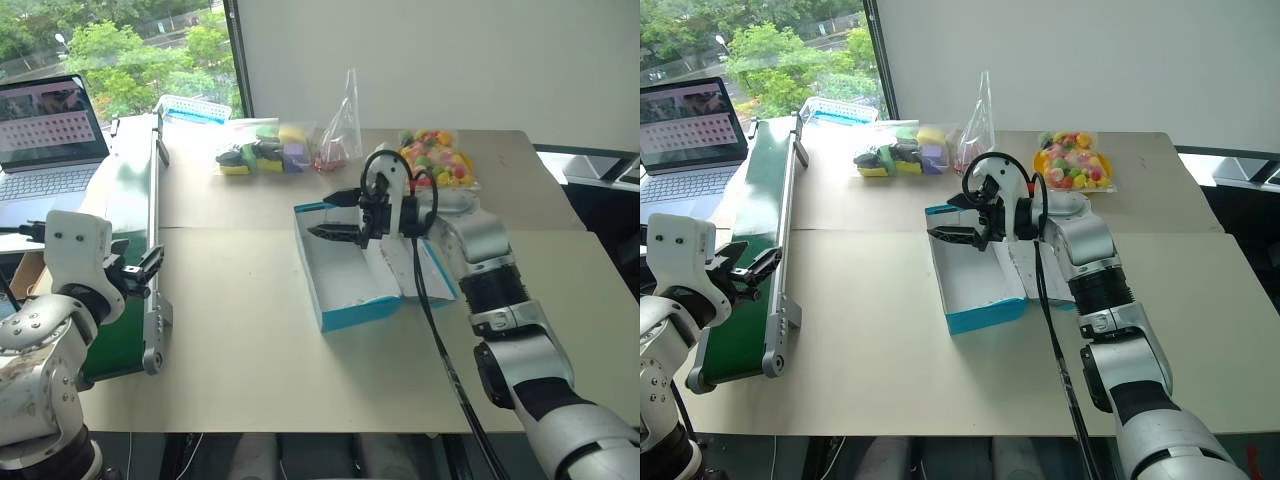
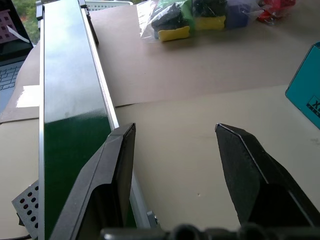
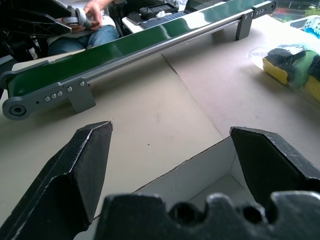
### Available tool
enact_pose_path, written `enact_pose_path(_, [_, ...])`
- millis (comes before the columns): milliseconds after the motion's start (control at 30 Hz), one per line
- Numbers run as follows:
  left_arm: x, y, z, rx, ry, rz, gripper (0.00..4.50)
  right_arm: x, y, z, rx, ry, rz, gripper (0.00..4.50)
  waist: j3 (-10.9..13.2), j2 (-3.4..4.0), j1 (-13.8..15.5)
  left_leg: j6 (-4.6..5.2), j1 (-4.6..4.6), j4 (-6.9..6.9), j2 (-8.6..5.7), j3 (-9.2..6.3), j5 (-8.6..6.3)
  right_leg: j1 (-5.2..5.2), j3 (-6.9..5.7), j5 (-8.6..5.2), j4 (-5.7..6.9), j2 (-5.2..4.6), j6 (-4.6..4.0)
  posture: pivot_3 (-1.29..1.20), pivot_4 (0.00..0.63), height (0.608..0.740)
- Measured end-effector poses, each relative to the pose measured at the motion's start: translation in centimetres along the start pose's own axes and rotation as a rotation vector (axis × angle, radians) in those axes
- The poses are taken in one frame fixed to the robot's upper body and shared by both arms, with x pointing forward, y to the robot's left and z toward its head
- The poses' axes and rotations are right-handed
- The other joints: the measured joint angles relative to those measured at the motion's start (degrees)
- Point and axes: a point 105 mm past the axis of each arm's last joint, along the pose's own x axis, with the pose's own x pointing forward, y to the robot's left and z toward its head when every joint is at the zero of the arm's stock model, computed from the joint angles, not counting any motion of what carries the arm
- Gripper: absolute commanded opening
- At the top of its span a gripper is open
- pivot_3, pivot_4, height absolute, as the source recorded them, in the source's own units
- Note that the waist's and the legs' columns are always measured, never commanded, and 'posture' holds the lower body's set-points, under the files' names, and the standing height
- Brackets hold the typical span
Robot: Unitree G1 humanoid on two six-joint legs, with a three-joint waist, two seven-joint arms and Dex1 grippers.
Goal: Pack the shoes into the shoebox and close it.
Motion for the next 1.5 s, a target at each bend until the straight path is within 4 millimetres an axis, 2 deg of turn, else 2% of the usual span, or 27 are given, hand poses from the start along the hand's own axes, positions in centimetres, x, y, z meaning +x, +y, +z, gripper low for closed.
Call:
enact_pose_path(100, [0.2,0.1,0.0,0.002,-0.005,-0.007,2.71,0.0,-0.1,0.0,-0.002,0.002,-0.015,4.44,0.00,0.00,0.04,0.00,0.00,0.00,0.00,0.00,0.00,-0.01,0.00,0.00,0.01,0.00,0.00,0.00,0.150,0.740])
enact_pose_path(200, [1.5,3.0,-0.5,-0.024,0.031,0.103,2.71,-0.1,-0.9,-0.6,-0.019,0.030,-0.102,4.44,0.00,0.00,0.09,0.00,0.04,0.01,0.00,-0.02,0.00,-0.01,0.00,0.00,0.06,0.01,-0.01,0.00,0.150,0.740])
enact_pose_path(300, [1.7,5.9,-1.3,-0.074,0.058,0.248,2.71,0.4,-1.2,-1.3,-0.006,0.044,-0.149,4.44,-0.01,-0.02,-0.24,0.00,0.01,0.03,0.01,0.02,0.00,-0.05,0.03,0.00,0.06,0.01,-0.01,0.00,0.150,0.740])
enact_pose_path(367, [1.4,7.0,-1.2,-0.081,0.052,0.301,2.71,0.8,-1.2,-1.4,0.001,0.040,-0.154,4.44,-0.01,-0.02,-0.25,0.00,-0.04,-0.01,0.02,0.00,0.00,-0.11,0.02,0.00,0.06,0.01,-0.01,0.00,0.150,0.740])
enact_pose_path(433, [1.1,7.7,-0.8,-0.088,0.028,0.333,2.71,1.1,-1.3,-1.4,0.005,0.030,-0.163,4.44,-0.01,-0.02,-0.18,0.00,-0.06,-0.02,0.02,0.00,0.00,-0.12,0.01,0.01,0.06,0.00,-0.01,0.00,0.150,0.740])
enact_pose_path(567, [1.0,8.2,1.5,-0.101,-0.071,0.346,2.71,1.7,-1.7,-1.0,0.002,0.017,-0.187,4.44,-0.01,-0.02,0.07,-0.01,-0.06,-0.01,0.00,0.00,0.00,-0.10,0.01,0.01,0.06,-0.02,-0.02,0.00,0.150,0.740])
enact_pose_path(667, [0.5,9.2,0.1,-0.048,0.008,0.416,2.71,1.8,-1.9,0.0,-0.021,-0.015,-0.197,4.44,-0.01,-0.02,-0.15,-0.01,0.00,-0.11,0.00,0.02,0.00,-0.11,0.03,0.01,0.07,-0.02,-0.01,0.00,0.150,0.740])
enact_pose_path(800, [0.6,8.9,-1.6,-0.120,0.040,0.422,2.71,1.7,-2.3,-0.2,-0.008,-0.014,-0.217,4.44,-0.02,-0.03,-0.04,-0.01,-0.04,-0.11,0.01,0.01,0.00,-0.12,0.01,0.01,0.05,-0.03,-0.02,0.00,0.150,0.740])
enact_pose_path(1100, [1.8,5.8,-0.2,-0.159,-0.036,0.293,2.71,1.7,-2.2,-0.1,0.009,-0.034,-0.221,4.44,-0.06,-0.10,0.07,-0.01,-0.04,-0.10,0.01,0.00,0.00,-0.11,-0.01,0.01,0.05,-0.02,-0.02,0.00,0.150,0.740])
enact_pose_path(1200, [2.1,5.2,-0.3,-0.152,-0.021,0.283,2.71,1.6,-2.2,-0.2,0.021,-0.037,-0.228,4.44,-0.06,-0.10,-0.12,-0.01,-0.04,-0.10,0.02,0.01,0.00,-0.11,0.00,0.01,0.04,-0.02,-0.02,0.00,0.150,0.740])
enact_pose_path(1500, [2.6,5.8,-1.1,-0.174,0.013,0.335,2.71,1.9,-1.5,-0.9,0.052,-0.035,-0.225,4.44,-0.06,-0.10,0.02,-0.01,-0.04,-0.09,0.00,0.00,0.00,-0.12,0.00,0.01,0.06,-0.02,-0.02,0.00,0.150,0.740])
